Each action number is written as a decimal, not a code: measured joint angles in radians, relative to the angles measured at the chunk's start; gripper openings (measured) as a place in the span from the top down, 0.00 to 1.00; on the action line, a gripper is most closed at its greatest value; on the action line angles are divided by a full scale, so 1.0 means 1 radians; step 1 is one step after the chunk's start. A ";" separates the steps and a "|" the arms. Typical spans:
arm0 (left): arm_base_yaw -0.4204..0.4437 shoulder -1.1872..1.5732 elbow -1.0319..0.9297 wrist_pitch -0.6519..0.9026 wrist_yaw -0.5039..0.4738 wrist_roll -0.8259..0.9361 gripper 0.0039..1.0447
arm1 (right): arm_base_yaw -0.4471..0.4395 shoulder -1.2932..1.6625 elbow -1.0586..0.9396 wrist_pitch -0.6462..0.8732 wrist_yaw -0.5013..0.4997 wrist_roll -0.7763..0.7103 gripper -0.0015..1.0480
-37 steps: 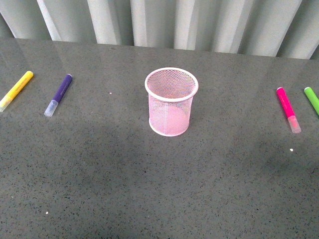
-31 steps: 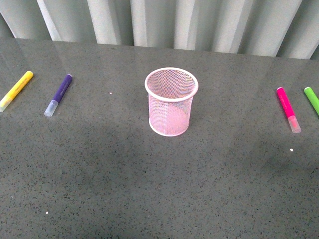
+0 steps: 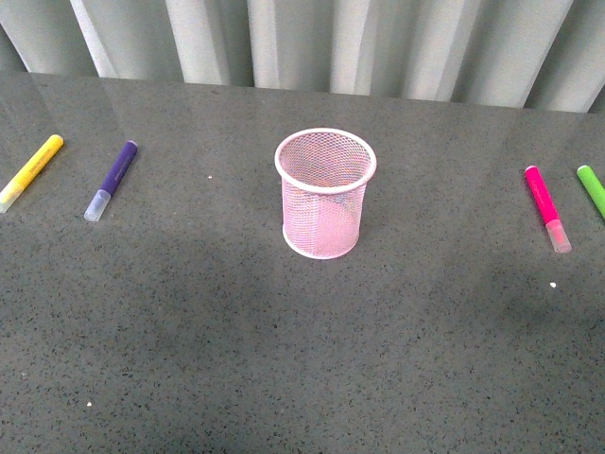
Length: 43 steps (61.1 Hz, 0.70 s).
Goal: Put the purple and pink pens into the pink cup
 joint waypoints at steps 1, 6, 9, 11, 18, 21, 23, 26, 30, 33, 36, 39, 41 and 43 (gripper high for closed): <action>0.000 0.000 0.000 0.000 0.000 0.000 0.06 | 0.000 0.000 0.000 0.000 0.000 0.000 0.07; 0.000 0.000 0.000 0.000 0.000 0.000 0.06 | 0.000 0.000 0.000 0.000 0.000 0.000 0.07; 0.000 0.000 0.000 0.000 0.000 0.000 0.06 | 0.000 0.000 0.000 0.000 0.000 0.000 0.07; 0.000 0.000 0.000 0.000 0.000 0.000 0.06 | 0.000 0.000 0.000 0.000 0.000 0.000 0.07; 0.000 0.000 0.000 0.000 0.000 0.000 0.06 | 0.000 0.000 0.000 0.000 0.000 0.000 0.07; 0.000 0.000 0.000 0.000 0.000 0.000 0.06 | 0.000 0.000 0.000 0.000 0.000 0.000 0.07; 0.000 0.000 0.000 0.000 0.000 0.000 0.06 | 0.000 0.000 0.000 0.000 0.000 0.000 0.07; 0.000 0.000 0.000 0.000 0.000 0.000 0.06 | 0.000 0.000 0.000 0.000 0.000 0.000 0.07; 0.000 0.000 0.000 0.000 0.000 0.000 0.06 | 0.000 0.000 0.000 0.000 0.000 0.000 0.07; 0.000 0.000 0.000 0.000 0.000 0.000 0.06 | 0.000 0.000 0.000 0.000 0.000 0.000 0.07; 0.000 0.000 0.000 0.000 0.000 0.000 0.06 | 0.000 0.000 0.000 0.000 0.000 0.000 0.07; 0.000 0.000 0.000 0.000 0.000 0.000 0.06 | 0.000 0.000 0.000 0.000 0.000 0.000 0.07; 0.000 0.000 0.000 0.000 0.000 0.000 0.06 | 0.000 0.000 0.000 0.000 0.000 0.000 0.07; 0.000 0.000 0.000 0.000 0.000 0.000 0.06 | 0.000 0.000 0.000 0.000 0.000 0.000 0.07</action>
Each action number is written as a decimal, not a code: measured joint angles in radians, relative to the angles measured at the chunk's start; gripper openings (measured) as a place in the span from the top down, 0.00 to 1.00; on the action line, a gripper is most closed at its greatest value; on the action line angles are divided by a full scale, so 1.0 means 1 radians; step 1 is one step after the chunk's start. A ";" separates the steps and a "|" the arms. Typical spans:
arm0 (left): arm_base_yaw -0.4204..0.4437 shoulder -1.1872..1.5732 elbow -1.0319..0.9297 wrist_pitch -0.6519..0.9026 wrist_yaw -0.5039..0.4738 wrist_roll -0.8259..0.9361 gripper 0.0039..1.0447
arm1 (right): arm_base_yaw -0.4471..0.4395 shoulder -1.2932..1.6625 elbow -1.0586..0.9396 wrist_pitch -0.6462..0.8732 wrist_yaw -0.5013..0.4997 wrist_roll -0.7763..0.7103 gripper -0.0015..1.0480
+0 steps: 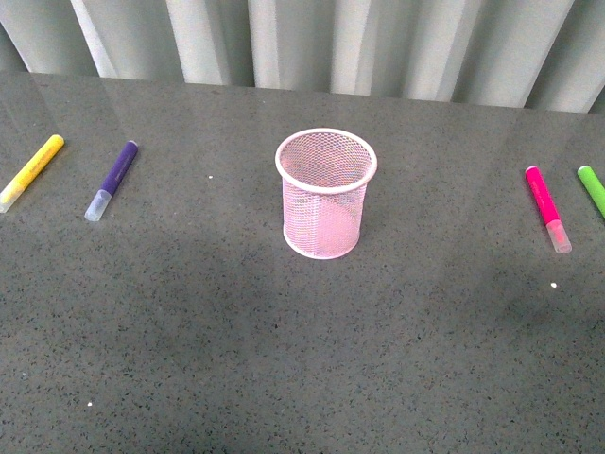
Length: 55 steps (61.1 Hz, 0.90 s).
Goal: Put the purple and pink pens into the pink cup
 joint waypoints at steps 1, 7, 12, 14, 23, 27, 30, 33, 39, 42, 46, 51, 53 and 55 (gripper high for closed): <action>0.000 0.000 0.000 0.000 0.000 0.000 0.06 | 0.000 0.000 0.000 0.000 0.000 0.000 0.07; 0.000 0.000 0.000 0.000 0.000 0.000 0.06 | 0.000 0.000 0.000 0.000 0.000 0.000 0.07; 0.000 0.000 0.000 0.000 0.000 0.000 0.06 | 0.000 0.000 0.000 0.000 0.000 0.000 0.07; 0.000 0.000 0.000 0.000 0.000 0.000 0.06 | 0.000 0.000 0.000 0.000 0.000 0.000 0.07; -0.066 0.213 0.104 -0.167 -0.105 -0.172 0.06 | 0.000 0.000 0.000 0.000 0.000 0.000 0.07; -0.064 0.401 0.159 -0.063 -0.054 -0.216 0.06 | 0.000 0.000 0.000 0.000 0.000 0.000 0.07; -0.063 0.541 0.219 0.001 -0.023 -0.226 0.06 | 0.000 0.000 0.000 0.000 0.000 0.000 0.07; -0.064 0.683 0.284 0.064 -0.031 -0.222 0.06 | 0.000 0.000 0.000 0.000 0.000 0.000 0.07; -0.071 0.971 0.438 0.097 0.006 -0.229 0.06 | 0.000 0.000 0.000 0.000 0.001 0.000 0.07; -0.085 1.084 0.506 0.080 0.013 -0.224 0.06 | 0.000 0.000 0.000 0.000 0.000 0.000 0.07; -0.097 1.199 0.590 0.039 0.018 -0.213 0.06 | 0.000 0.000 0.000 0.000 0.000 0.000 0.07; -0.111 1.347 0.721 -0.021 0.024 -0.200 0.06 | 0.000 0.000 0.000 0.000 0.000 0.000 0.07; -0.117 1.392 0.761 -0.029 0.021 -0.189 0.06 | 0.000 0.000 0.000 0.000 0.000 0.000 0.07; -0.123 1.436 0.797 -0.028 0.018 -0.175 0.06 | 0.000 0.000 0.000 0.000 0.001 0.000 0.07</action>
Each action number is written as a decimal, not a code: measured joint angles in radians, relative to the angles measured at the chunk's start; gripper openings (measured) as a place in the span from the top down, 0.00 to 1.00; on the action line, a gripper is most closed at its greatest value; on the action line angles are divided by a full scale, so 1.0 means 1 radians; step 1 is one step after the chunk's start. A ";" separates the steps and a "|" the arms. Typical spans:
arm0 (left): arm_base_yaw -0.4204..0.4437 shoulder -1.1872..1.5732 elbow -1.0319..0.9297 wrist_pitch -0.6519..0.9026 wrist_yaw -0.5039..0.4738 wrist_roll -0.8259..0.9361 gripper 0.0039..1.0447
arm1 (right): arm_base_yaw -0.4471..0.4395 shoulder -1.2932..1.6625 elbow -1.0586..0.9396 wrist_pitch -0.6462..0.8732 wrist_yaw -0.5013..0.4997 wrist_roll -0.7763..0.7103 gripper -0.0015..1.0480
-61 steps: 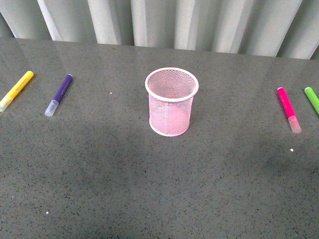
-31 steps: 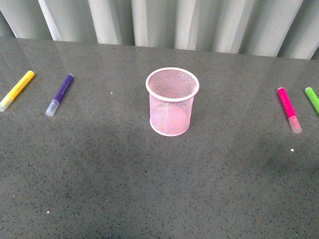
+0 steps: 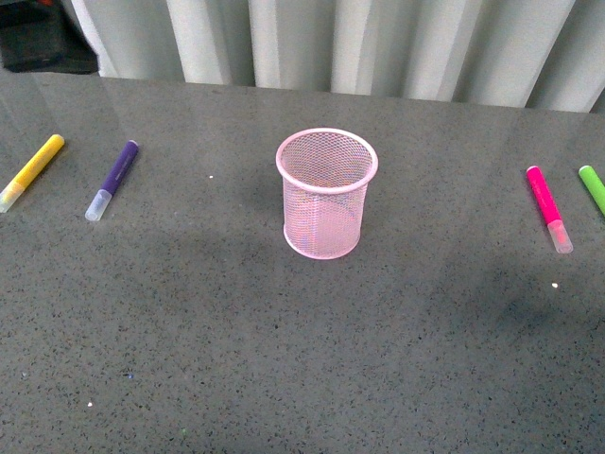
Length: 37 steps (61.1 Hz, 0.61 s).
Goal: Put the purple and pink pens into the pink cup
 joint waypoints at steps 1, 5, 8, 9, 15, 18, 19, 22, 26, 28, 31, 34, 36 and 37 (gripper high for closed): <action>-0.004 0.027 0.022 0.000 0.002 0.011 0.06 | 0.000 0.000 0.000 0.000 0.000 0.000 0.07; -0.014 0.113 0.089 -0.025 0.000 0.057 0.06 | 0.000 0.000 0.000 0.000 0.000 0.000 0.07; -0.019 0.193 0.139 -0.052 0.002 0.097 0.06 | 0.000 0.000 0.000 0.000 -0.001 0.000 0.07; -0.019 0.204 0.146 -0.056 0.001 0.105 0.06 | 0.000 0.000 0.000 0.000 -0.001 0.000 0.07; -0.019 0.301 0.195 -0.074 0.001 0.140 0.06 | 0.000 0.000 0.000 0.000 0.000 0.000 0.07; -0.018 0.341 0.216 -0.079 0.000 0.154 0.06 | 0.000 0.000 0.000 0.000 0.000 0.000 0.07; -0.017 0.351 0.220 -0.079 0.000 0.155 0.06 | 0.000 0.000 0.000 0.000 0.000 0.000 0.07; -0.011 0.396 0.248 -0.080 0.002 0.163 0.06 | 0.000 0.000 0.000 0.000 -0.001 0.000 0.07; -0.004 0.436 0.275 -0.082 0.001 0.176 0.06 | 0.000 0.000 0.000 0.000 -0.001 0.000 0.07; 0.002 0.457 0.294 -0.082 0.000 0.184 0.06 | 0.000 0.000 0.000 0.000 -0.001 0.000 0.07; 0.010 0.481 0.318 -0.084 0.002 0.191 0.06 | 0.000 0.000 0.000 0.000 -0.001 0.000 0.07; 0.018 0.502 0.343 -0.085 0.000 0.200 0.06 | 0.000 0.000 0.000 0.000 0.000 0.000 0.07; 0.026 0.520 0.368 -0.084 -0.002 0.208 0.06 | 0.000 0.000 0.000 0.000 0.000 0.000 0.07; 0.028 0.524 0.375 -0.084 -0.001 0.209 0.06 | 0.000 0.000 0.000 0.000 0.000 0.000 0.07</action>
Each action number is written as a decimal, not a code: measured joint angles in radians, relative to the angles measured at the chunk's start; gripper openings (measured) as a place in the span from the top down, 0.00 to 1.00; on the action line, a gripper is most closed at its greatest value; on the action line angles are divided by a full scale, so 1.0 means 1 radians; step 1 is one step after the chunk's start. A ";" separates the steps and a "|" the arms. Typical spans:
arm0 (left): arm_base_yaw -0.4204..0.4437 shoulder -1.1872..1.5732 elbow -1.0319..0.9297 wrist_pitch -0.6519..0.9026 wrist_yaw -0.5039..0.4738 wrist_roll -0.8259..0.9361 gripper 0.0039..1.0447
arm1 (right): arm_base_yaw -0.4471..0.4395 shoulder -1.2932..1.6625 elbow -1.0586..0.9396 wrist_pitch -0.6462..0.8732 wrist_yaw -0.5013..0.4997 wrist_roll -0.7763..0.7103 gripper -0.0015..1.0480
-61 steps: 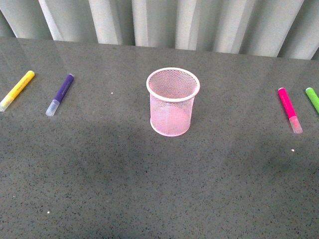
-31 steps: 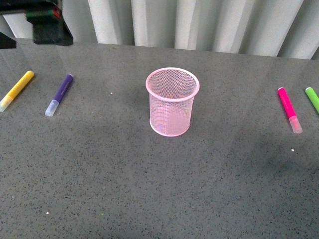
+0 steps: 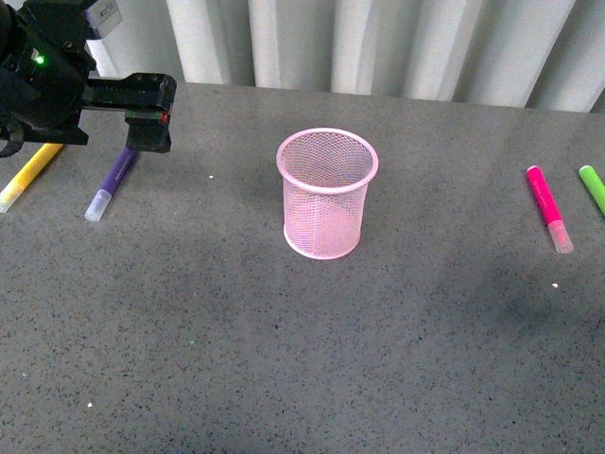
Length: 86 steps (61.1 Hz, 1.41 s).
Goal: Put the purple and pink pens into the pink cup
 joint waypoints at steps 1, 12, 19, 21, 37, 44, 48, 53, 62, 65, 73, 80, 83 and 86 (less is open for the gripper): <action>0.002 0.005 0.005 0.000 0.003 0.001 0.06 | 0.000 0.000 0.000 0.000 0.000 0.000 0.07; 0.024 0.068 0.088 -0.023 0.016 0.018 0.06 | 0.000 0.000 0.000 0.000 0.000 0.000 0.07; 0.031 0.103 0.121 -0.034 0.020 0.024 0.06 | 0.000 0.000 0.000 0.000 0.000 0.000 0.07; 0.032 0.109 0.128 -0.037 0.022 0.026 0.06 | 0.000 0.000 0.000 0.000 0.000 0.000 0.07; 0.043 0.189 0.215 -0.065 0.029 0.036 0.06 | 0.000 0.000 0.000 0.000 0.000 0.000 0.07; 0.055 0.240 0.268 -0.087 0.028 0.036 0.06 | 0.000 0.000 0.000 0.000 0.000 0.000 0.07; 0.062 0.264 0.294 -0.094 0.029 0.036 0.06 | 0.000 0.000 0.000 0.000 0.000 0.000 0.07; 0.067 0.285 0.317 -0.100 0.029 0.036 0.06 | 0.000 0.000 0.000 0.000 0.000 0.000 0.07; 0.074 0.314 0.350 -0.103 0.029 0.036 0.06 | 0.000 0.000 0.000 0.000 0.000 0.000 0.07; 0.076 0.320 0.362 -0.106 0.029 0.036 0.06 | 0.000 0.000 0.000 0.000 0.000 0.000 0.07; 0.077 0.338 0.389 -0.117 0.029 0.037 0.06 | 0.000 0.000 0.000 0.000 0.000 0.000 0.07; 0.082 0.359 0.416 -0.129 0.032 0.036 0.06 | 0.000 0.000 0.000 0.000 0.000 0.000 0.07; 0.084 0.368 0.427 -0.133 0.032 0.037 0.06 | 0.000 0.000 0.000 0.000 0.000 0.000 0.07; 0.087 0.377 0.436 -0.139 0.029 0.040 0.06 | 0.000 0.000 0.000 0.000 0.000 0.000 0.07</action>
